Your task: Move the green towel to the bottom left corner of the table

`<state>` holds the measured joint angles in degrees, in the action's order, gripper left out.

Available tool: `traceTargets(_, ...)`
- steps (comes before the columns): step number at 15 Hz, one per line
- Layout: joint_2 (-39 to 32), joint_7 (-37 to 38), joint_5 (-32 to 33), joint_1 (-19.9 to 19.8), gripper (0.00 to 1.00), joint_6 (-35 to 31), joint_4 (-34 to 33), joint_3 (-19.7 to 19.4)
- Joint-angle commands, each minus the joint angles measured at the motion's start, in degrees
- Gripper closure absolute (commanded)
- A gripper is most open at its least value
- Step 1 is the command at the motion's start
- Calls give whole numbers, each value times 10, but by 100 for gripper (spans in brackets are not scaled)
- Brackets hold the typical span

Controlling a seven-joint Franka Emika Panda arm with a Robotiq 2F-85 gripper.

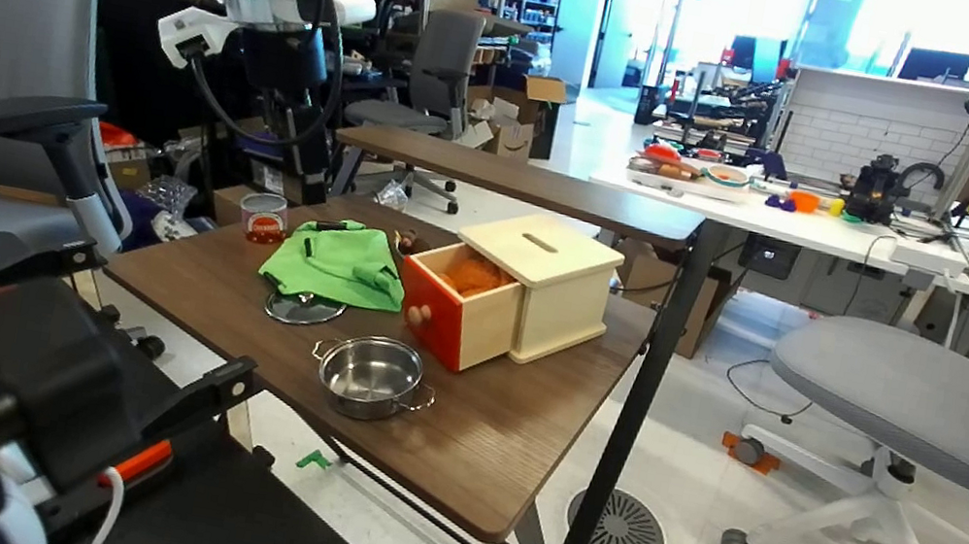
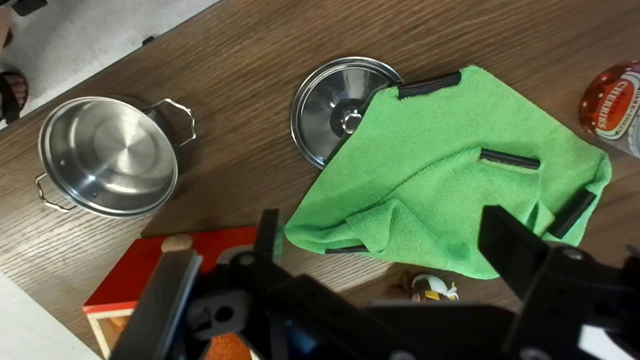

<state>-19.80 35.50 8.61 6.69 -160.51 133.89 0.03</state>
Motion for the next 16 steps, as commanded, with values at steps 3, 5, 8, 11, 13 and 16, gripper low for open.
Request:
traceTargets(3,4,-15,-19,21,0,0,1,-19)
traceTargets(5,4,-15,-19,21,0,0,1,-19)
traceTargets(8,6,-2,-12,28,0,-14,5,-26)
traceTargets(11,-27,73,15,80,0,-75,-22,-80)
traceTargets(13,-55,109,5,113,0,-91,-49,-110)
traceTargets(16,-108,151,-4,153,0,-80,-102,-139)
